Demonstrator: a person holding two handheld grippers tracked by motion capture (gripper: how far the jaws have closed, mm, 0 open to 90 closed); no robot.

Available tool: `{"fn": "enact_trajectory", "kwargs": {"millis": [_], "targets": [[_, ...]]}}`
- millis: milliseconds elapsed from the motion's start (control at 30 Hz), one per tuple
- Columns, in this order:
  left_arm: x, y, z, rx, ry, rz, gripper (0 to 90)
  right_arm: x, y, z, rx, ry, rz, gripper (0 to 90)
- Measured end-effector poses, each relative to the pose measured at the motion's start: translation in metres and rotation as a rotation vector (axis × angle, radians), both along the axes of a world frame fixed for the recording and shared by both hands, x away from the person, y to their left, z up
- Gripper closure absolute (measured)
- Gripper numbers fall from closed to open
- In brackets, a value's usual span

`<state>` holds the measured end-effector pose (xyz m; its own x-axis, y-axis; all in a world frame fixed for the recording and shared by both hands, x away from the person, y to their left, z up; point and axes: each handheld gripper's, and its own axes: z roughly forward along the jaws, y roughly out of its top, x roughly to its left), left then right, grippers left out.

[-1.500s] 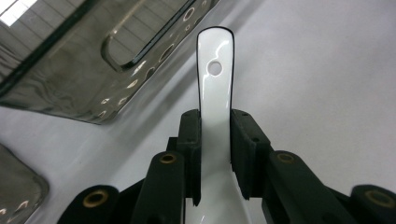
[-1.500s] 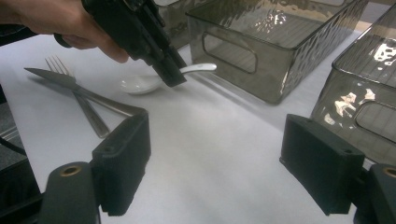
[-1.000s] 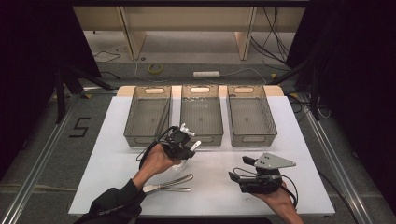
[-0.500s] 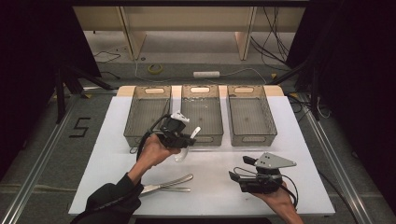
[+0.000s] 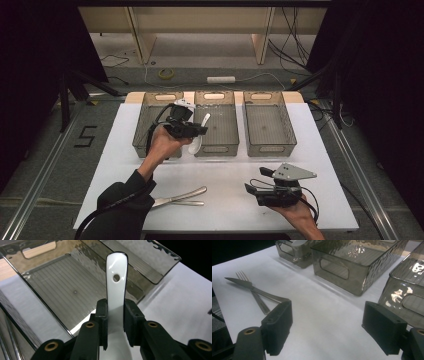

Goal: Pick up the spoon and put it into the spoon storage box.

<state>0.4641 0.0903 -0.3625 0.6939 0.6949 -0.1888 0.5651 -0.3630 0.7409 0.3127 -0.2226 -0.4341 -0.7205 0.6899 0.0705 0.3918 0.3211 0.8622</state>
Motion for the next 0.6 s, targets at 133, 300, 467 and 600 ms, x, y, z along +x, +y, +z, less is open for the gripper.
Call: {"fn": "enact_trajectory", "kwargs": {"millis": [133,300,467,600], "targets": [[0.007,-0.001,0.002,-0.012,0.002,0.015,74.6,0.000,0.000,0.000,-0.001,0.003,0.001,25.0],[0.017,-0.007,0.003,-0.004,-0.003,0.030,74.6,0.000,0.001,0.000,0.000,0.001,0.000,25.0],[0.027,-0.013,0.003,-0.006,-0.009,0.049,74.6,0.000,0.001,0.000,-0.001,-0.002,0.003,25.0],[0.036,-0.016,0.005,-0.009,-0.013,0.066,74.6,0.000,0.001,0.000,-0.001,-0.003,0.004,25.0]]}}
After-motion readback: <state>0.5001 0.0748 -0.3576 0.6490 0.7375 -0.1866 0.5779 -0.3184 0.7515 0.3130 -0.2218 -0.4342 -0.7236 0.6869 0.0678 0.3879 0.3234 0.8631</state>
